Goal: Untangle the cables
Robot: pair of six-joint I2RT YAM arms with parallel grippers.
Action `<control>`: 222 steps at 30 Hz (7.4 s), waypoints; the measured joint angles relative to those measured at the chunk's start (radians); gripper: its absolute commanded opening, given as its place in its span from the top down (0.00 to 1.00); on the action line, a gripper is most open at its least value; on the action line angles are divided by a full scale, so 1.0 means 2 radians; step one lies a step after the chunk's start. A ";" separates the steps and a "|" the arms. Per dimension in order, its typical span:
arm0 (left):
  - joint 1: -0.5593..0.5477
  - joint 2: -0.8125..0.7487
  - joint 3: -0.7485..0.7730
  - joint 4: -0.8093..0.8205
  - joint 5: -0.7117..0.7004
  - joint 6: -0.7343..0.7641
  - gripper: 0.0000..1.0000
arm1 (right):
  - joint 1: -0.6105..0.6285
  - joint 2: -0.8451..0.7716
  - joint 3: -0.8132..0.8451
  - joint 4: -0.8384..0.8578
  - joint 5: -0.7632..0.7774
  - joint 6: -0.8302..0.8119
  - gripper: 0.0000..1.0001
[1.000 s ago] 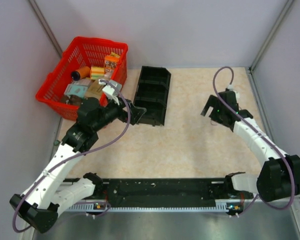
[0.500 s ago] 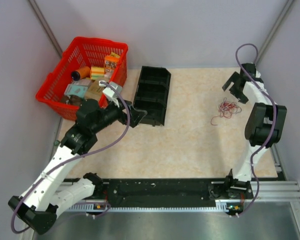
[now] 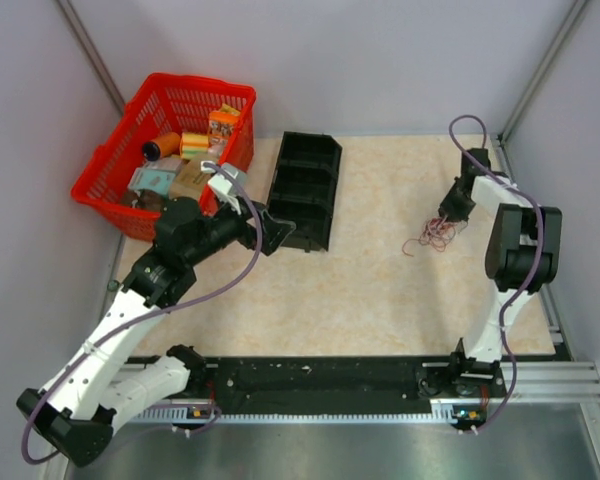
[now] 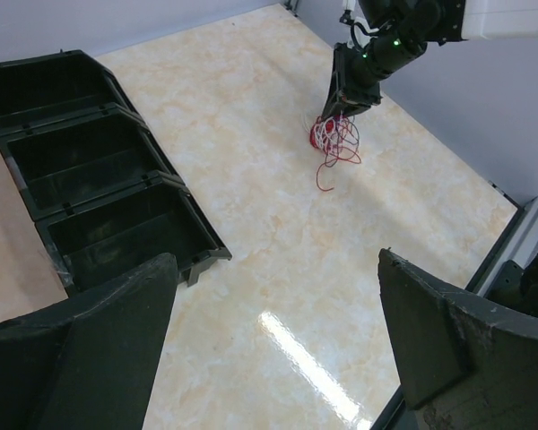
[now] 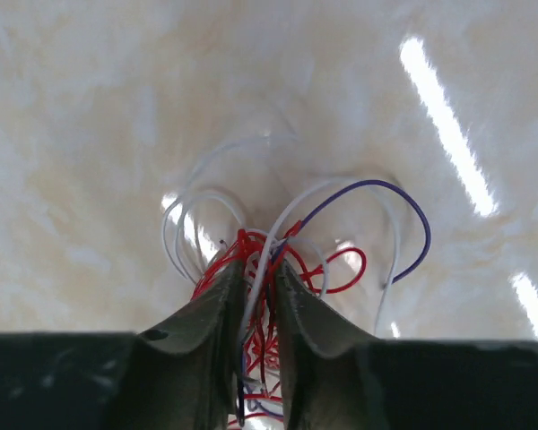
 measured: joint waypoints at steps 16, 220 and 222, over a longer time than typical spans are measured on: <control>-0.023 0.022 0.000 0.006 -0.056 -0.065 0.06 | 0.299 -0.261 -0.216 0.047 -0.129 -0.076 0.29; -0.155 -0.206 -0.262 -0.163 -0.495 -0.387 0.71 | 0.233 -0.565 -0.149 -0.036 0.205 -0.069 1.00; -0.153 -0.205 -0.265 -0.154 -0.472 -0.348 0.32 | 0.229 -0.580 -0.179 -0.008 0.154 -0.071 1.00</control>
